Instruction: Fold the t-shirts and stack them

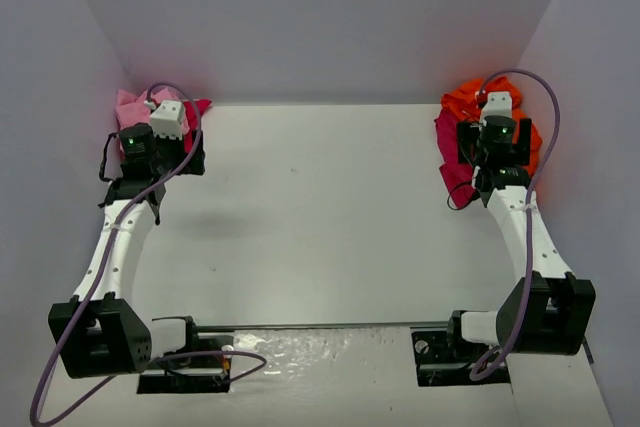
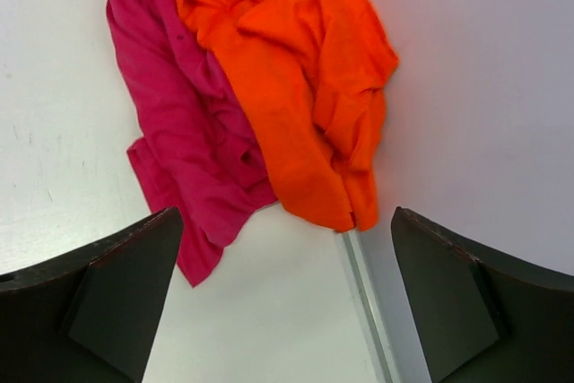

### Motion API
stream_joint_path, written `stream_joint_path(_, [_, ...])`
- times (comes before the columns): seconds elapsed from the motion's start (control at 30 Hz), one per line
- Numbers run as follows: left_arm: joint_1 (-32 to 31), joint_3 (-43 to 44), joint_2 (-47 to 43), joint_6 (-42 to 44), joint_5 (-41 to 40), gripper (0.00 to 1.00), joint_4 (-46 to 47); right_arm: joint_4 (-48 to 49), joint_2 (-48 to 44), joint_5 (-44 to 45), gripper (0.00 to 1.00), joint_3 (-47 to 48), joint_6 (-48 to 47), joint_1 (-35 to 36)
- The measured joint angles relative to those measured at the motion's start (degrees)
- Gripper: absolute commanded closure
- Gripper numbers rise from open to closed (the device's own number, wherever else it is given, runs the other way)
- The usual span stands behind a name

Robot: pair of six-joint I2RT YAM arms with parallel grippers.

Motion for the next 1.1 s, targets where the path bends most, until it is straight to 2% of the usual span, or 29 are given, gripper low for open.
stream_joint_path(0.73, [0.0, 0.0, 0.2, 1.0, 0.2, 0.14, -1.6, -0.1, 1.0, -6.8, 0.00, -2.8, 0.2, 0.1])
stream_joint_path(0.87, [0.0, 0.0, 0.5, 1.2, 0.2, 0.13, -1.6, -1.2, 1.5, -10.8, 0.00, -2.5, -1.1, 0.2])
stream_joint_path(0.97, [0.0, 0.0, 0.7, 1.6, 0.1, 0.13, -1.5, -4.6, 4.9, -14.7, 0.00, -1.0, -5.7, 1.7])
stream_joint_path(1.1, [0.0, -0.3, 0.7, 2.5, -0.6, 0.13, -1.2, -7.9, 19.4, -9.3, 0.00, 7.0, -11.9, 6.7])
